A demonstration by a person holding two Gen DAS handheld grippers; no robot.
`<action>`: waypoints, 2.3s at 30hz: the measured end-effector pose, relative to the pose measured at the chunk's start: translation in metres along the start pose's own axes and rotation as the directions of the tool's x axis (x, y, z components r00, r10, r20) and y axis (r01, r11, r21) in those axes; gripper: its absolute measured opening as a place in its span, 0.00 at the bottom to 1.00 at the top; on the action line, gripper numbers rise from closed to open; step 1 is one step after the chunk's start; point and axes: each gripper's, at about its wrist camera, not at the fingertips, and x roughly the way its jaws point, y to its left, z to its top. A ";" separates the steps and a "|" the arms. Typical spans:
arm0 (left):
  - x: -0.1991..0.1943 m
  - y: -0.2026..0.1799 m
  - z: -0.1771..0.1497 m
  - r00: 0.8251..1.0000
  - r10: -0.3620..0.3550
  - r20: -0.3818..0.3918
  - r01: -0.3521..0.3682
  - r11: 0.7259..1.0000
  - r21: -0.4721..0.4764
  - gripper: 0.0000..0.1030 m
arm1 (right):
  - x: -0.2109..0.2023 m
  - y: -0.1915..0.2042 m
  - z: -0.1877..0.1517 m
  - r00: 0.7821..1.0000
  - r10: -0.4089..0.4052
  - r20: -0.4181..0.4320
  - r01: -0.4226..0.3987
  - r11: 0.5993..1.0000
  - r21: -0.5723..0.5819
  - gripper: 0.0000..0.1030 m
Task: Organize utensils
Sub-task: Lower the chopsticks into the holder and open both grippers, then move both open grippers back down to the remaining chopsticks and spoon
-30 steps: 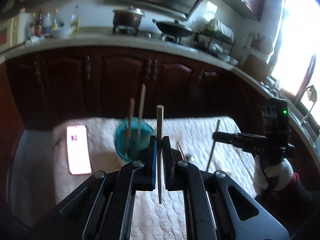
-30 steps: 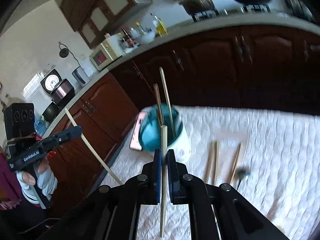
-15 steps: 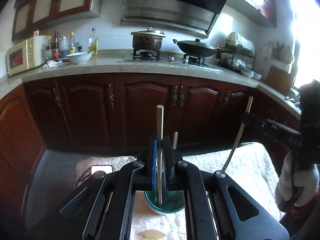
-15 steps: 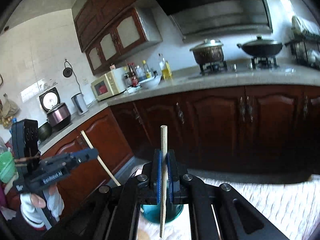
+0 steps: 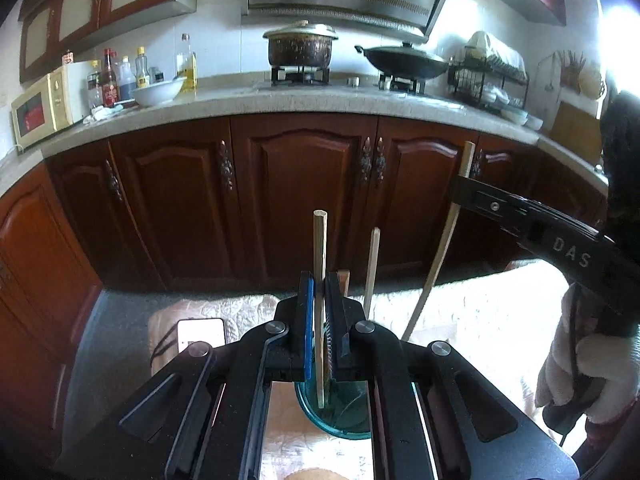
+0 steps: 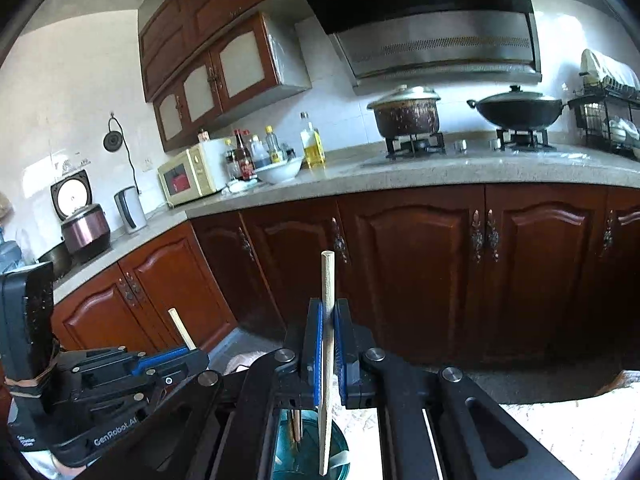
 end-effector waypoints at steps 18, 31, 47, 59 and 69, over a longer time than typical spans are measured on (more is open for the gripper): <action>0.028 0.002 -0.025 0.997 0.009 -0.083 -0.012 0.999 -0.043 0.04 | 0.051 -0.015 -0.056 0.978 0.046 -0.202 -0.038 0.998 0.044 0.05; 0.023 0.004 -0.029 0.995 0.027 -0.100 -0.033 0.998 -0.059 0.25 | 0.049 -0.024 -0.066 0.964 0.071 -0.256 -0.050 0.995 0.085 0.21; -0.012 -0.006 -0.046 0.994 0.099 -0.057 -0.103 0.992 -0.074 0.44 | 0.003 -0.013 -0.081 0.968 0.004 -0.250 0.004 1.000 0.031 0.34; -0.036 -0.034 -0.072 0.995 0.090 -0.048 -0.095 0.988 -0.118 0.44 | -0.061 -0.015 -0.102 0.970 -0.083 -0.229 0.092 0.995 0.031 0.39; -0.047 -0.061 -0.084 0.997 0.077 -0.032 -0.080 0.992 -0.100 0.44 | -0.098 -0.024 -0.118 0.967 -0.124 -0.222 0.136 0.990 0.038 0.41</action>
